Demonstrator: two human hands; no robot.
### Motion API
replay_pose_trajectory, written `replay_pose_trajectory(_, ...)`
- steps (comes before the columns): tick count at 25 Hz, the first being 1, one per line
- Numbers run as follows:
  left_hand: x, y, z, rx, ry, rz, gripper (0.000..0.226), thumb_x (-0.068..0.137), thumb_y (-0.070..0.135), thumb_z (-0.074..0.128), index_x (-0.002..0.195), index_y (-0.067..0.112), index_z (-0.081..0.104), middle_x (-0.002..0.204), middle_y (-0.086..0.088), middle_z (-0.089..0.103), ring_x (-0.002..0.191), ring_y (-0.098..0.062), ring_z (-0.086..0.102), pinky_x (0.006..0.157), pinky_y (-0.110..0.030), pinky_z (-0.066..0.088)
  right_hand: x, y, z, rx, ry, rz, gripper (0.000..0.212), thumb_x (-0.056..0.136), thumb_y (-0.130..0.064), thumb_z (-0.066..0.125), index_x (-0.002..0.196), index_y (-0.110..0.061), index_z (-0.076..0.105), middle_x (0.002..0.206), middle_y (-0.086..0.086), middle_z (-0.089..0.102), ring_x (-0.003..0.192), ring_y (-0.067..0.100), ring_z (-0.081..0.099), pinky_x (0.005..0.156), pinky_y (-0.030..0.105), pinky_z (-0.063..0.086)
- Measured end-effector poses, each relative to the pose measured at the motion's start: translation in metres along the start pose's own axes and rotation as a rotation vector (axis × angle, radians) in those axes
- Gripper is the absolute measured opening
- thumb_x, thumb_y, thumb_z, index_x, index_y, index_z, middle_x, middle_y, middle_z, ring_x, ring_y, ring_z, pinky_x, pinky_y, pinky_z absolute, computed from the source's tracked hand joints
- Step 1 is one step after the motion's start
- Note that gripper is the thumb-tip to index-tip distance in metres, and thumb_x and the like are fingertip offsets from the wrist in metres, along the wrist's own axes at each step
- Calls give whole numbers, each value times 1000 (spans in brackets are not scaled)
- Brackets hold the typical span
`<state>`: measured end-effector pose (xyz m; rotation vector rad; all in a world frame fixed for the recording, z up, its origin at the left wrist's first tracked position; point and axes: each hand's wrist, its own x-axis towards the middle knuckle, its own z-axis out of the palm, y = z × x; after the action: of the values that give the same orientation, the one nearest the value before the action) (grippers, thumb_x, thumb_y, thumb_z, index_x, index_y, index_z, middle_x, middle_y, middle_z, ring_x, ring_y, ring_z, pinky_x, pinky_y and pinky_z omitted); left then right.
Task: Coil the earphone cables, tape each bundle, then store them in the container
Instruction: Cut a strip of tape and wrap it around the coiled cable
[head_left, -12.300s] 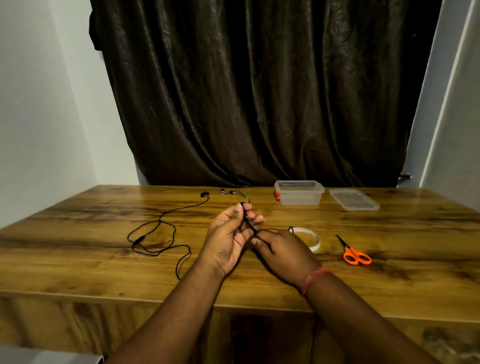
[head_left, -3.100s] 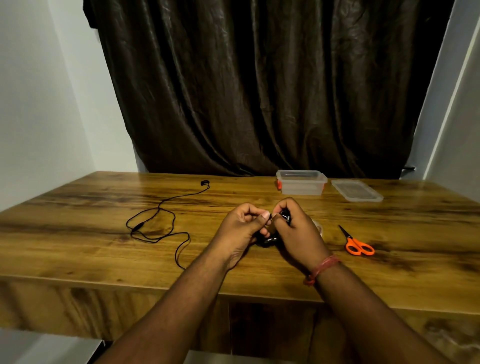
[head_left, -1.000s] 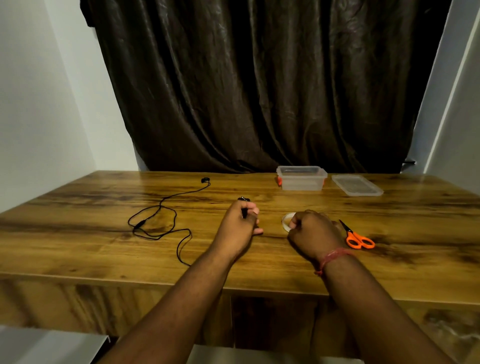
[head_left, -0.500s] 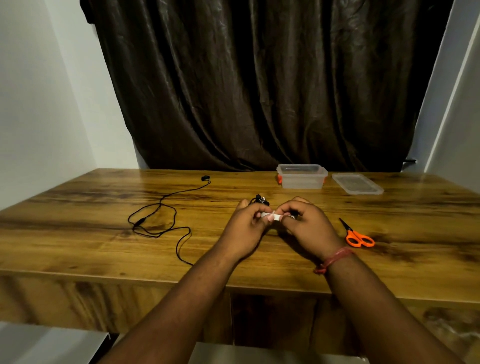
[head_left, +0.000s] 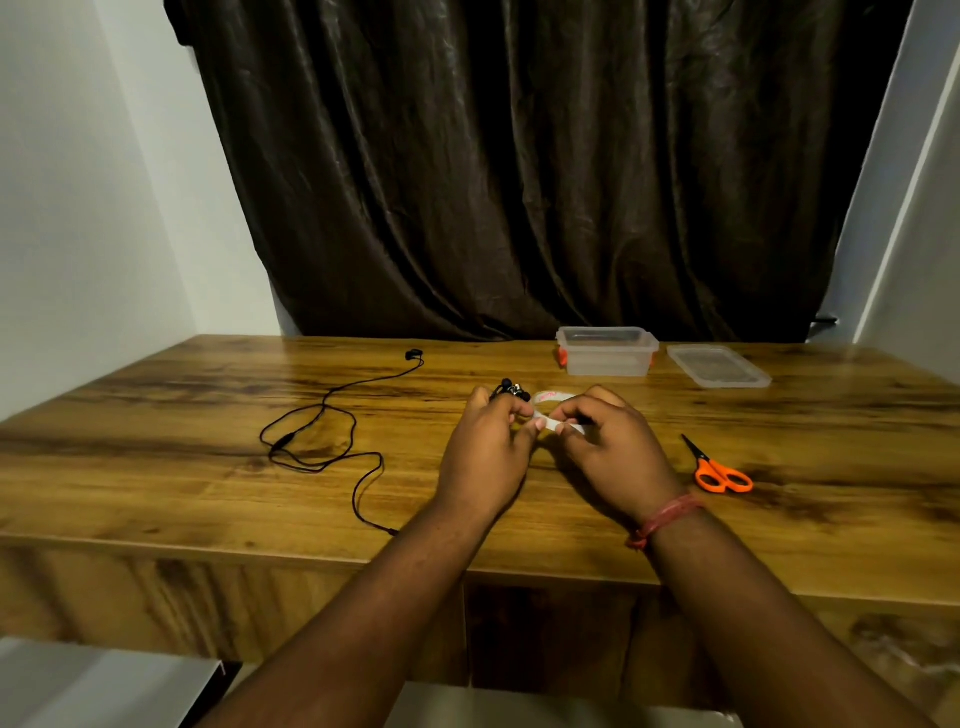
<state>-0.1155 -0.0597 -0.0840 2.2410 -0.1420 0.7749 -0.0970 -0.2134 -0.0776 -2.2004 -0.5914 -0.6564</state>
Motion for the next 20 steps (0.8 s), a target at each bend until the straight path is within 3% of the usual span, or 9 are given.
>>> replay_pose_trajectory(11,-2,5,-2,67,-17,10,3,89,27,61,92,26,61,98,9,48,82,-4,50,70,-25,49,-1,-2,3,-37,-8,1,13,88,-18,64,99,-22,70,95,-12,55,99,11,52,91,41,48)
replay_pose_trajectory(20,0,1,3,65,-73,30,4,89,25,60,89,25,56,98,6,46,78,-4,47,68,-24,46,1,-3,5,37,12,87,4,83,-18,62,81,-20,66,87,-9,55,90,12,52,79,34,47)
